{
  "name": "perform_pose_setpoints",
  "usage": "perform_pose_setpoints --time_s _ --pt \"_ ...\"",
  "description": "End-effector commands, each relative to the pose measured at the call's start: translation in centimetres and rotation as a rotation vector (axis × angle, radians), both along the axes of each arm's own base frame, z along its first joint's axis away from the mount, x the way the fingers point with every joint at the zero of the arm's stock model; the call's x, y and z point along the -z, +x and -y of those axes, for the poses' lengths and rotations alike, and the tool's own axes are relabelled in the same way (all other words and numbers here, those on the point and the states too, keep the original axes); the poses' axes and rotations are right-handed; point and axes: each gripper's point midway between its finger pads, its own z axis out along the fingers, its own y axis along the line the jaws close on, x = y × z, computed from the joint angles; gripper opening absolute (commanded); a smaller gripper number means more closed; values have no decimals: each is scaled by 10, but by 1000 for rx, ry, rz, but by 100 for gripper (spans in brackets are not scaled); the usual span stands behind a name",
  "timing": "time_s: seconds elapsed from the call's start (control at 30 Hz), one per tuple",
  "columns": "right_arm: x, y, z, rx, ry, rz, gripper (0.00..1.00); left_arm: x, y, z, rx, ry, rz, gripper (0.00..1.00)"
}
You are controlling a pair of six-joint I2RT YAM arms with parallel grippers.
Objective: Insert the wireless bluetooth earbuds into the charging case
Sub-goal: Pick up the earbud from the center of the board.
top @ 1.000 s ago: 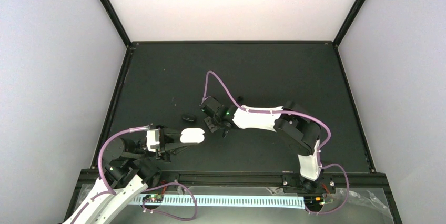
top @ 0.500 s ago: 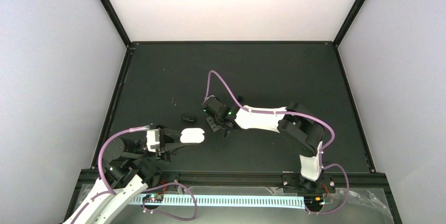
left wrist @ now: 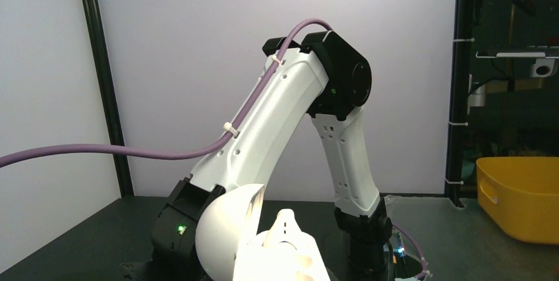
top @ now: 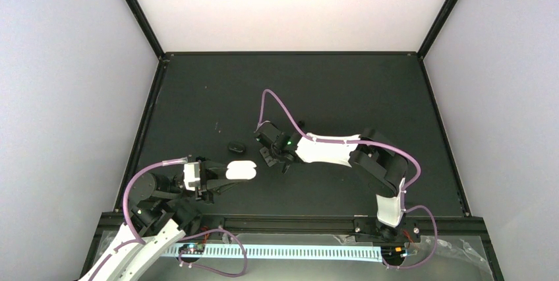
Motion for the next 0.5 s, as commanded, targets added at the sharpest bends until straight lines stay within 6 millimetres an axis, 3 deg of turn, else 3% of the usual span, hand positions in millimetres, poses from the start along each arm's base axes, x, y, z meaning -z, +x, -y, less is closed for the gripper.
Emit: perform_pose_setpoints --time_s 0.0,0.47 --pt "-10 1 -3 6 39 10 12 -3 0 -2 -12 -6 13 2" --pt "-11 -2 -6 -9 53 -9 1 -4 0 -2 -11 -7 14 1"
